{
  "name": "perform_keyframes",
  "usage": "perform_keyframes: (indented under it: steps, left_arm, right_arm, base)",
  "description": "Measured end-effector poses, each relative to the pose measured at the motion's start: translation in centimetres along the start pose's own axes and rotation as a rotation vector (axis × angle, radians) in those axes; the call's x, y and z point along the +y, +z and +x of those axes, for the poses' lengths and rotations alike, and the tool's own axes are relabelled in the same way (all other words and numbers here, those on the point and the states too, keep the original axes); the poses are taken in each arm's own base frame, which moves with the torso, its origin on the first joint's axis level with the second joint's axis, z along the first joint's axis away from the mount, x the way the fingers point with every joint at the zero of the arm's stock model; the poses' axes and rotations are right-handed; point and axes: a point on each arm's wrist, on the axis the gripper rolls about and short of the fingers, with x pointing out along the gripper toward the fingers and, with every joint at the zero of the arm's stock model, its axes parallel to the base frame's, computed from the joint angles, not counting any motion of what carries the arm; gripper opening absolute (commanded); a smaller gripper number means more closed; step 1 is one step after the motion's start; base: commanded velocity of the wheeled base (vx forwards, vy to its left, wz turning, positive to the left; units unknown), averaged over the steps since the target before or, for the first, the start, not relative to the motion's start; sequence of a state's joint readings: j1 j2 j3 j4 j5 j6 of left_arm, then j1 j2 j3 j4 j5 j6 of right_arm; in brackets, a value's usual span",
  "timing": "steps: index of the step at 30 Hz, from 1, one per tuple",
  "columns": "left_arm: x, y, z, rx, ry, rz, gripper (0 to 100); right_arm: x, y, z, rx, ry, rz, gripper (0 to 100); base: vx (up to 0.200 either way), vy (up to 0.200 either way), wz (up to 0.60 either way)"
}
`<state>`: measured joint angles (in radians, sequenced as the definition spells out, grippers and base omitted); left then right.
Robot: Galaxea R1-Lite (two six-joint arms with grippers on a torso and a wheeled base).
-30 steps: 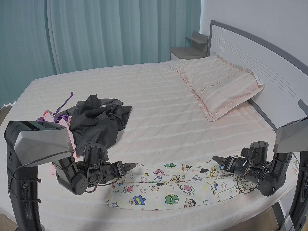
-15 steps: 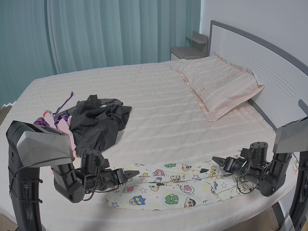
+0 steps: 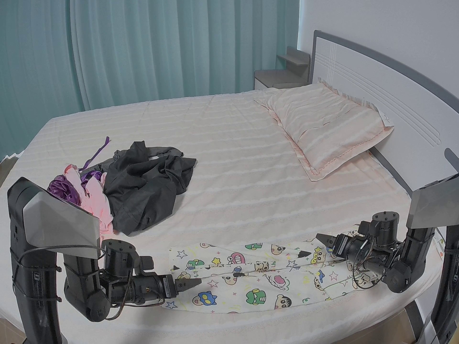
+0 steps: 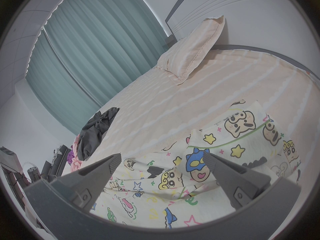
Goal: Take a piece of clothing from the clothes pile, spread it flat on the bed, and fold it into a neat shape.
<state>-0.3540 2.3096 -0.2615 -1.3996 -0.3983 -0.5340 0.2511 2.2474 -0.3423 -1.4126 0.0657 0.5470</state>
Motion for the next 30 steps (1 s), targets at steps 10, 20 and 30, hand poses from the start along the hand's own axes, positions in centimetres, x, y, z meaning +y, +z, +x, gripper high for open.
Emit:
perform_keyframes:
  steps: [10, 20, 30]
  left_arm:
    - [0.7, -2.0, -1.4, 0.075, 0.043, 0.099, 100]
    - [0.7, -1.2, -1.6, 0.012, 0.036, 0.074, 100]
    - [0.2, 2.8, 0.9, -0.142, -0.003, -0.035, 100]
  right_arm:
    - [0.0, 0.0, 0.0, 0.001, -0.001, 0.000, 100]
    - [0.0, 0.0, 0.0, 0.001, 0.000, 0.000, 100]
    - [0.0, -0.1, 0.0, 0.002, -0.001, 0.001, 100]
  base:
    - [0.000, 0.000, 0.00]
    - [0.000, 0.000, 0.00]
    - [0.000, 0.000, 0.00]
